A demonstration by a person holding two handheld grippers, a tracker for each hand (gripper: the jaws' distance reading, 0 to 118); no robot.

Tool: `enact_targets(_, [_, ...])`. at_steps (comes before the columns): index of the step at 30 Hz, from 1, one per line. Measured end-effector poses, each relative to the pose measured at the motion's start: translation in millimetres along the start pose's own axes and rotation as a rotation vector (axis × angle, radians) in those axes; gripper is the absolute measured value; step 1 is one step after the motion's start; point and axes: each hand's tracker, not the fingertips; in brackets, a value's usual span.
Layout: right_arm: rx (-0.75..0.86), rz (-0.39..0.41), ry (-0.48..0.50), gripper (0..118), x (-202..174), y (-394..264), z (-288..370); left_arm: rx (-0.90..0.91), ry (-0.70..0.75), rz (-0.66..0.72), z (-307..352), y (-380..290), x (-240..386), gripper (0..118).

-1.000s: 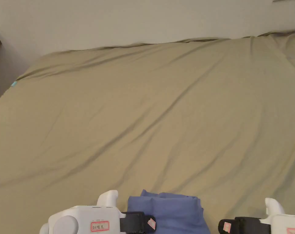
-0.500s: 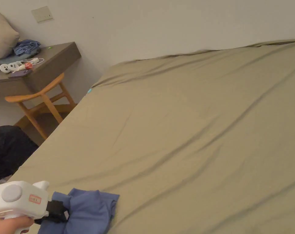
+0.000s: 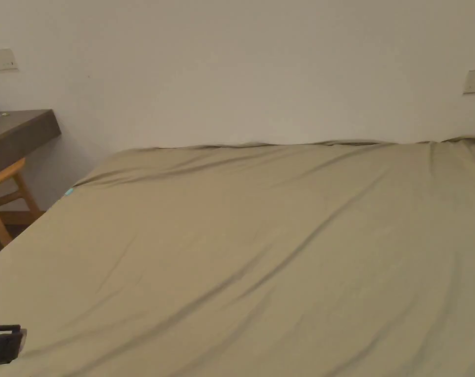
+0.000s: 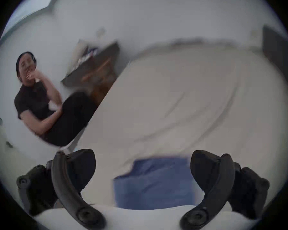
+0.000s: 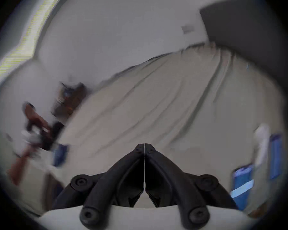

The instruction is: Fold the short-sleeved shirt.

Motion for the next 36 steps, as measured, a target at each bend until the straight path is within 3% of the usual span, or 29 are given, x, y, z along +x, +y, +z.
enact_targets(2, [0.003,0.072,-0.136,2,-13.6,26.2,-5.6,0.048,-0.197,0.085,35.3,37.3,34.4,118])
enact_targets(4, [0.070,-0.004,-0.163,2,-22.9,62.9,-3.3,0.102,-0.284,0.085,67.3,65.3,78.5,117])
enact_targets(5, [0.131,-0.027,-0.158,2,-26.8,81.4,1.5,0.178,-0.230,0.060,81.6,75.7,101.0,93])
enact_targets(7, [0.292,-0.013,-0.150,2,-48.5,122.0,18.3,0.353,-0.116,-0.021,99.1,95.2,139.0,0])
enact_targets(8, [0.363,0.011,-0.157,2,-61.2,139.6,26.8,0.453,-0.039,0.021,109.6,96.8,156.8,0])
enact_targets(9, [0.421,0.034,-0.160,2,-70.5,155.6,36.9,0.508,-0.051,0.071,116.4,100.8,174.5,0])
enact_targets(12, [0.553,0.095,-0.142,2,-103.8,189.2,59.8,0.530,-0.209,0.178,126.7,112.9,214.8,0])
enact_targets(19, [0.584,0.210,-0.165,3,-135.6,184.3,63.0,0.568,-0.239,0.151,154.4,118.6,269.2,0])
enact_targets(22, [0.562,0.196,-0.084,3,-123.5,173.9,62.0,0.559,-0.144,0.070,159.8,113.5,269.4,0])
enact_targets(25, [0.563,0.192,-0.193,3,-117.7,167.4,65.0,0.543,-0.186,0.125,158.5,109.2,253.6,0])
enact_targets(29, [0.553,0.145,-0.164,3,-116.5,175.9,69.8,0.555,-0.222,0.162,168.1,110.6,246.9,0])
enact_targets(36, [0.585,0.181,-0.175,4,-128.2,173.2,76.5,0.561,-0.221,0.120,176.3,108.2,254.1,0])
